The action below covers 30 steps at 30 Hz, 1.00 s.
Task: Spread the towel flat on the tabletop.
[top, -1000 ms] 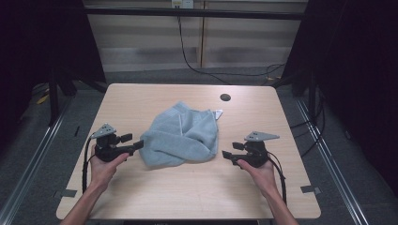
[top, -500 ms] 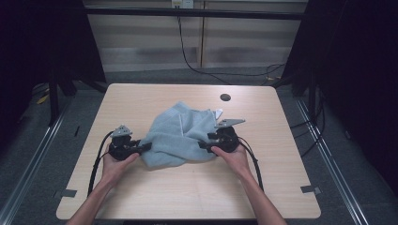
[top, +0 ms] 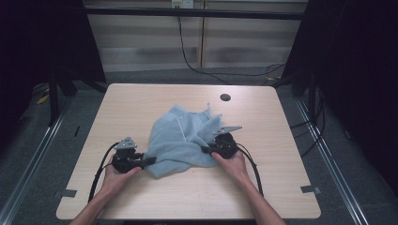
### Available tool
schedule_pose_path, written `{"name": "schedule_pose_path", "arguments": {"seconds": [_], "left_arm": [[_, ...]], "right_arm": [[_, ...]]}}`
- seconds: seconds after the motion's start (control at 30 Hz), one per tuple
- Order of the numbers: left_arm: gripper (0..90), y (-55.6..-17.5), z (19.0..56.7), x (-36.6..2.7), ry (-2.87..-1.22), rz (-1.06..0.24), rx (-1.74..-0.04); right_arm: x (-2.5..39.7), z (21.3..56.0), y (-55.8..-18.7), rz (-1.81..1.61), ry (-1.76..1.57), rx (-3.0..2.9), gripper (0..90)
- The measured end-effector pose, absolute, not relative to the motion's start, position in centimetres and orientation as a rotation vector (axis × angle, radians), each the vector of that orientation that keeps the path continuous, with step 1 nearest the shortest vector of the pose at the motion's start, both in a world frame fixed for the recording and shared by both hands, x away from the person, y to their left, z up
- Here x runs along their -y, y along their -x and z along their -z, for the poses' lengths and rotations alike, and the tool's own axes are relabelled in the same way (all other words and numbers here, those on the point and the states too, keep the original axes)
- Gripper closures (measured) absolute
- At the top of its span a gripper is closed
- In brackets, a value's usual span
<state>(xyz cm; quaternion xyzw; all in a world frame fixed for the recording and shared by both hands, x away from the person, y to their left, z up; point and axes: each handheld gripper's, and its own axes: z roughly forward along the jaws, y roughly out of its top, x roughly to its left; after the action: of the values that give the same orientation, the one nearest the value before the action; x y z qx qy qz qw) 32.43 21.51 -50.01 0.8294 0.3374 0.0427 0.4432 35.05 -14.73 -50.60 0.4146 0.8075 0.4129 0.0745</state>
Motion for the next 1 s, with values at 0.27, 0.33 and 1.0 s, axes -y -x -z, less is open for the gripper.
{"name": "schedule_pose_path", "arguments": {"seconds": [0.27, 0.33, 1.0], "left_arm": [[54.5, -28.3, 48.8, -21.3, -2.070, 0.015, -0.737], [49.9, -27.8, 48.3, -21.9, -2.033, 0.011, -0.712], [38.7, -37.5, 47.8, -17.4, -1.991, -0.100, -0.852]], "right_arm": [[15.7, 50.1, -31.5, -1.210, -1.185, -2.506, 75.6], [16.0, 50.1, -30.7, -1.217, -1.171, -2.527, 75.1], [16.9, 47.1, -35.1, -1.301, -1.194, -2.357, 33.2]]}}
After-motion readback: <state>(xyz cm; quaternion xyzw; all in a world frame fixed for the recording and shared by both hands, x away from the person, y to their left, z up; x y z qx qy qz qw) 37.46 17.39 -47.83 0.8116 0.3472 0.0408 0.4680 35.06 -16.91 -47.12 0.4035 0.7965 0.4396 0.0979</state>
